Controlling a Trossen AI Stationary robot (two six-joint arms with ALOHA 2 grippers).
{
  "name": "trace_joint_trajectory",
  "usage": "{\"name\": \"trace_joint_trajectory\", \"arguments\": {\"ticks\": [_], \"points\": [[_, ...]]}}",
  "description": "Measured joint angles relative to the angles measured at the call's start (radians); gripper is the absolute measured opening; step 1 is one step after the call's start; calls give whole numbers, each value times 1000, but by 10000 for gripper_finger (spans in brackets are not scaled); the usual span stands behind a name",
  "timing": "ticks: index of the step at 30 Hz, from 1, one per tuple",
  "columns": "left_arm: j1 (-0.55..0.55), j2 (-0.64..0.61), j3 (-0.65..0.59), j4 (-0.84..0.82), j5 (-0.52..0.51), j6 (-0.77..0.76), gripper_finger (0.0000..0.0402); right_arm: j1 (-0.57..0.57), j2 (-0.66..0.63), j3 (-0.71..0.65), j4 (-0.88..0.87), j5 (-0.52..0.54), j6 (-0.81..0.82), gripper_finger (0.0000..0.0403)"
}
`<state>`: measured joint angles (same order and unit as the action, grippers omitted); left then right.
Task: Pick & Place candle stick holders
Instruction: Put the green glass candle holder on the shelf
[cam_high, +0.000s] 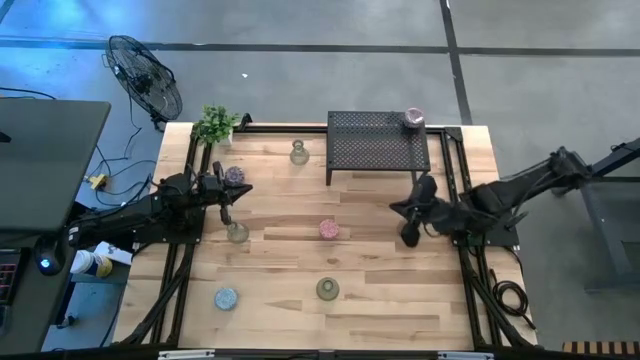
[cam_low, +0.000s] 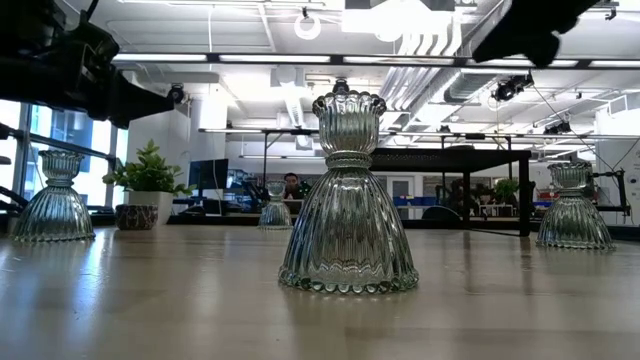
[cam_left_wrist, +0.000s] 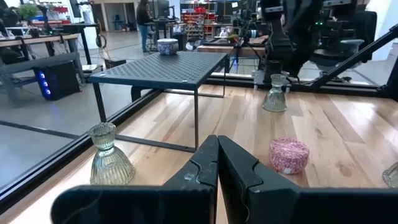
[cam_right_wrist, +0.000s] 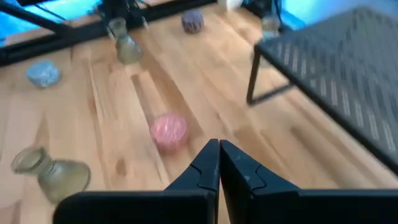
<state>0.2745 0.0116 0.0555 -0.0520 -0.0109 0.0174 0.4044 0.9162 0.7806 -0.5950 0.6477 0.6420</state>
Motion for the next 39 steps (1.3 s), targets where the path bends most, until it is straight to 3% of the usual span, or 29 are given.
{"name": "trace_joint_trajectory", "arguments": {"ticks": [4,8,13,21,27,30,33,36,39], "points": [[0,0,0,-3,0,0,0,88,65,70,-238,19,258,1],[0,0,0,-7,0,0,0,159,144,116,-440,-39,531,5],[0,0,0,-7,2,-1,0,194,213,120,-574,-95,752,45],[0,7,0,-4,1,-6,0,131,246,120,-590,-134,741,185],[0,185,11,121,-60,-73,0,59,223,120,-539,-142,590,250],[1,357,37,237,-85,-79,0,20,220,120,-501,-125,505,250],[6,550,61,411,-85,-94,0,-15,222,120,-443,-122,403,224],[58,752,106,502,-44,-101,0,-44,222,120,-362,-120,306,172],[152,961,149,598,61,-111,0,-63,222,120,-282,-120,212,103]]}}
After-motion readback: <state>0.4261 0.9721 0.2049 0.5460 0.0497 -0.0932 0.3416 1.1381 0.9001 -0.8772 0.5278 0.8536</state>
